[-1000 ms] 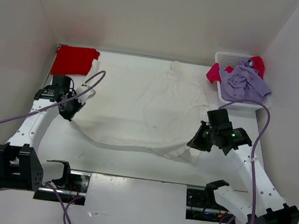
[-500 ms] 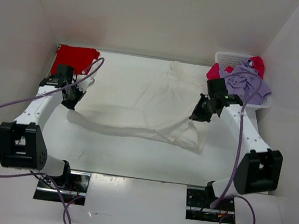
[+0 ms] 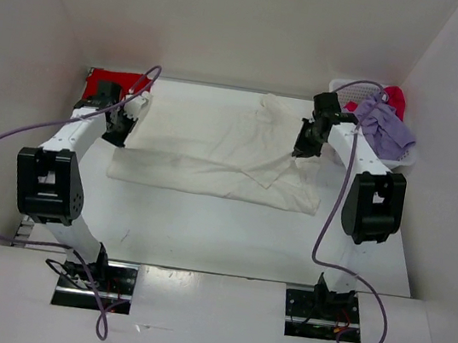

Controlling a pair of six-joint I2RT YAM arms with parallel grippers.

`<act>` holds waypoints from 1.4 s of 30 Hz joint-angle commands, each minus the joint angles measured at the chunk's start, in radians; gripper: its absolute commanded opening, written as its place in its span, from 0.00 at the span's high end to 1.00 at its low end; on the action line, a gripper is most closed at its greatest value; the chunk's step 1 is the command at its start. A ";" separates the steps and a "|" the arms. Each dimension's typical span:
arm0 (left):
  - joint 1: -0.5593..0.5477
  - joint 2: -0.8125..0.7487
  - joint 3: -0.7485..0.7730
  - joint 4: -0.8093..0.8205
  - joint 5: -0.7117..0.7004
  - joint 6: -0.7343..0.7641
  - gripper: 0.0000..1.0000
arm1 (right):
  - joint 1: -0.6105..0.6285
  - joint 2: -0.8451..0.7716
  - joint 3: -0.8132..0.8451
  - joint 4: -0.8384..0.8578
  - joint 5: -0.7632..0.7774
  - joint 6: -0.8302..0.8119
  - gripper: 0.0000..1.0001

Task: Fold and stack the t-shirts
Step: Fold the flattened tshirt in 1/3 of the way

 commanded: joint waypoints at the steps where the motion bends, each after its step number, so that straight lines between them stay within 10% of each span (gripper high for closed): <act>1: 0.006 0.031 0.029 0.028 -0.003 -0.021 1.00 | -0.013 0.047 0.069 0.011 0.004 -0.042 1.00; 9: 0.006 0.096 0.049 0.038 -0.033 -0.031 1.00 | -0.022 0.121 0.144 -0.017 0.034 -0.051 0.89; 14: 0.006 0.125 0.060 0.057 -0.083 -0.040 0.53 | -0.022 0.145 0.199 -0.028 0.045 -0.041 0.38; 22: 0.097 0.021 -0.007 0.031 -0.074 -0.017 0.31 | -0.022 -0.250 -0.181 0.018 0.073 0.126 0.11; 33: 0.097 -0.099 -0.146 0.000 0.018 -0.017 0.29 | -0.050 -0.557 -0.603 0.124 0.091 0.335 0.11; 42: 0.097 0.039 -0.155 0.051 0.033 0.002 0.23 | -0.171 -0.455 -0.734 0.293 0.050 0.352 0.11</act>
